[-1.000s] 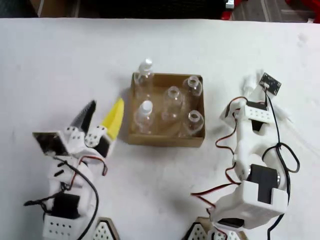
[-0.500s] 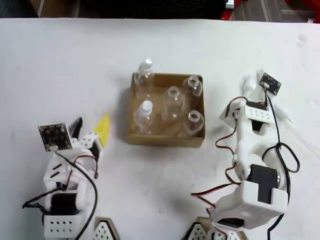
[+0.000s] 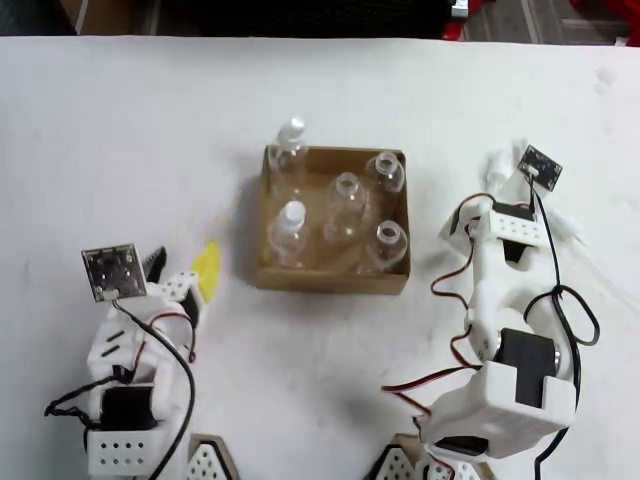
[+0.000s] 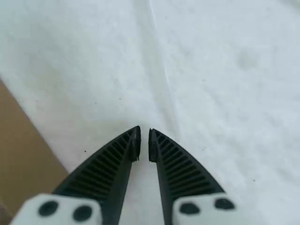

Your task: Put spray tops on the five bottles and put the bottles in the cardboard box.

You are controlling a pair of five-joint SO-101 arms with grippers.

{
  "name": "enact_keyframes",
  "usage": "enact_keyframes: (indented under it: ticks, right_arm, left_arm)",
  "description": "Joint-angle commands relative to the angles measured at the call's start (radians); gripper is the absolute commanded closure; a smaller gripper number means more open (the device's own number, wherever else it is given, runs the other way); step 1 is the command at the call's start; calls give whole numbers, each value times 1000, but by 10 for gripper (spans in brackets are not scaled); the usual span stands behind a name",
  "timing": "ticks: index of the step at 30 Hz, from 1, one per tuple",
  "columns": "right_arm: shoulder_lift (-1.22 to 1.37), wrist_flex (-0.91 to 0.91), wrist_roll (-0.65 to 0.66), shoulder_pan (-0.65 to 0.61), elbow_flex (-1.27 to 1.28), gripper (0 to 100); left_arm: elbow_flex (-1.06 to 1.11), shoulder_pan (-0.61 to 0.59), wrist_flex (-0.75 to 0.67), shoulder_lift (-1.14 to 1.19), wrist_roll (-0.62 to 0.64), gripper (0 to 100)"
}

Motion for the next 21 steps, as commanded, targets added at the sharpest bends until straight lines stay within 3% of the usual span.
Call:
enact_keyframes:
  ticks: [1, 5, 14, 19, 21]
  right_arm:
    - [-5, -7, 9, -16, -8, 978]
    - [-5, -7, 9, -18, -8, 978]
    - [-5, -7, 9, -13, -8, 978]
    - [-5, -7, 9, -15, -8, 978]
    - [-5, -7, 9, -16, -8, 978]
  left_arm:
    - [-2, -4, -12, -16, -9, 797]
    - [-2, -5, -49, -16, -18, 984]
    - [-2, 1, -92, -16, -143, 979]
    - [-2, -35, -135, -16, -358, 978]
    - [-2, -36, -132, -16, -371, 977]
